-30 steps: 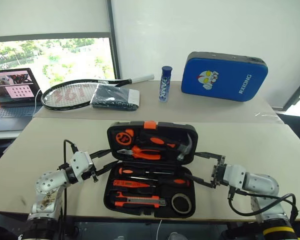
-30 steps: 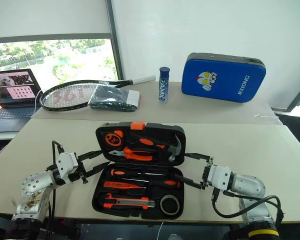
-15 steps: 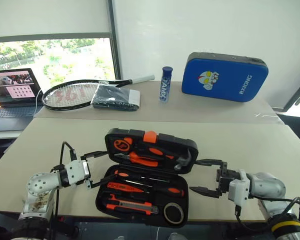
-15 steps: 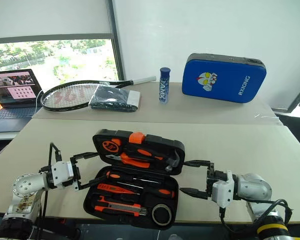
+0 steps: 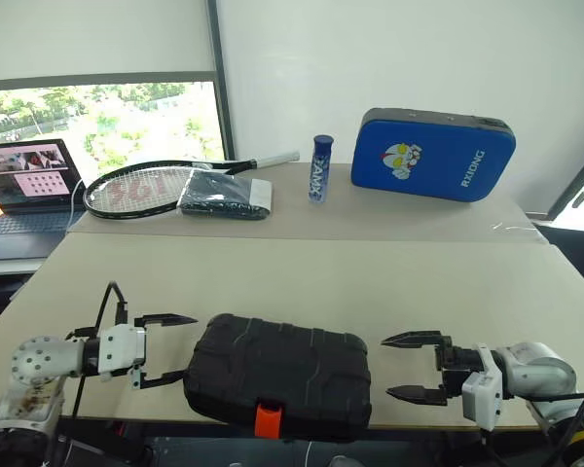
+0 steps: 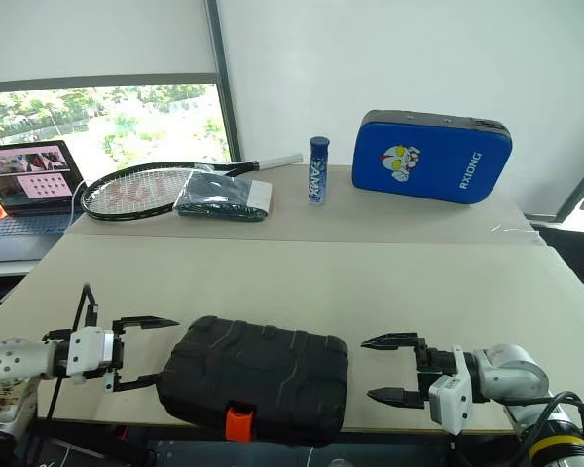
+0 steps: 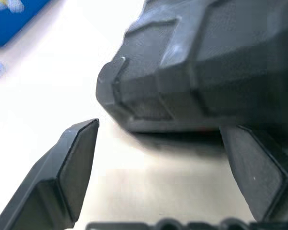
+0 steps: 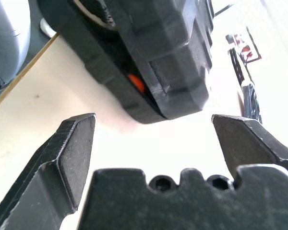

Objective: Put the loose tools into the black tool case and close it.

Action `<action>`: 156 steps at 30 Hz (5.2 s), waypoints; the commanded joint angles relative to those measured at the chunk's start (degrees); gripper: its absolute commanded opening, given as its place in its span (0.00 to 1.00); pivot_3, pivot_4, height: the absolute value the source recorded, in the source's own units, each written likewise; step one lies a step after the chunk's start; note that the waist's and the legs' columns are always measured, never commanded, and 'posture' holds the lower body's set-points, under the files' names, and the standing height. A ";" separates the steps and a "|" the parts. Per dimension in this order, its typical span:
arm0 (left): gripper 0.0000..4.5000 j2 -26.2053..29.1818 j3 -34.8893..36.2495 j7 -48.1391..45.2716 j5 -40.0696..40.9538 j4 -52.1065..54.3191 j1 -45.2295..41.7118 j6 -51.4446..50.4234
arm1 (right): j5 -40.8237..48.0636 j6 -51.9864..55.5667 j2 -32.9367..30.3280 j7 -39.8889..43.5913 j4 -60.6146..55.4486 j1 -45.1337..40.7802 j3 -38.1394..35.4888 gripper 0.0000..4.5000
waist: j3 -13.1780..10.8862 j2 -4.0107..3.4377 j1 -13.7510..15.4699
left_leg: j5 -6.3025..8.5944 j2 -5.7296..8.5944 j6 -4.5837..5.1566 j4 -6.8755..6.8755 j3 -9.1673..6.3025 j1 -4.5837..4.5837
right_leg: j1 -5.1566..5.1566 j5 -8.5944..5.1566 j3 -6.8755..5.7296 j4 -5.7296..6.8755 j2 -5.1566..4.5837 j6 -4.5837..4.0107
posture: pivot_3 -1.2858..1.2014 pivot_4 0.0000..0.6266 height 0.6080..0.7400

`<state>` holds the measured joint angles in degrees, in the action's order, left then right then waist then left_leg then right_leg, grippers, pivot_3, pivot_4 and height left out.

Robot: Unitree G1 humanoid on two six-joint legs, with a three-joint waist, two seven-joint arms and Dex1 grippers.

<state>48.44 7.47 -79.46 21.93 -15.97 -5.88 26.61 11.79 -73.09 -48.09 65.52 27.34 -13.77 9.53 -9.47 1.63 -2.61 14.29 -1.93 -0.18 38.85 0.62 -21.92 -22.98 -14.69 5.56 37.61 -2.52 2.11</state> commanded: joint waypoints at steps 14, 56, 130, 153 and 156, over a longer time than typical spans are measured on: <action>0.19 1.70 -0.73 -0.88 0.48 5.31 5.75 -10.05 | 3.61 42.04 -4.62 -3.20 -29.31 11.64 2.55 0.08 | 0.00 0.01 0.19 | 0.02 0.01 0.03 0.02 0.03 -0.07 | -0.11 -0.10 -0.03 0.06 0.14 -0.05 | 0.52 0.24 1.00; 0.02 3.49 -0.63 3.26 12.74 26.76 2.89 -45.94 | -2.68 63.70 1.96 -8.58 -18.86 -5.45 -9.06 0.00 | -0.05 -0.01 0.00 | 0.05 0.09 0.05 -0.14 -0.06 -0.37 | -0.33 -0.12 -0.09 -0.07 0.10 -0.03 | 0.52 0.24 1.00; 0.02 -18.67 -24.58 19.95 -12.90 5.89 -23.14 -51.87 | -6.81 80.26 16.52 -13.10 -37.92 -1.54 2.49 0.00 | 0.50 0.34 -1.43 | 0.03 -0.09 0.01 -0.09 -0.64 0.84 | 0.73 -0.34 0.18 -0.07 0.95 0.14 | 0.52 0.24 1.00; 0.62 0.16 15.35 9.84 1.15 12.01 10.51 -29.24 | 14.81 61.57 2.29 7.79 -32.89 23.98 -26.92 0.57 | 0.13 0.33 -0.59 | 0.21 -0.06 0.10 -1.03 -0.49 0.06 | -0.19 -0.34 0.02 -0.62 0.39 -0.32 | 0.52 0.24 1.00; 0.86 0.50 16.94 9.72 1.02 12.39 14.51 -28.66 | 14.87 60.55 1.84 8.52 -31.52 23.46 -28.08 0.78 | 0.07 0.40 0.22 | 0.18 0.01 0.08 -1.01 -0.37 0.05 | -0.17 -0.40 -0.01 -0.64 0.16 -0.20 | 0.52 0.24 1.00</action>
<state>47.96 21.88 -69.90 22.80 -4.98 7.22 -3.81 25.22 -10.60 -45.32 73.30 -4.28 10.10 -16.14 -9.40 2.03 -2.39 14.47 -1.90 -0.11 37.85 0.28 -21.87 -23.15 -15.09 5.54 36.97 -2.39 1.92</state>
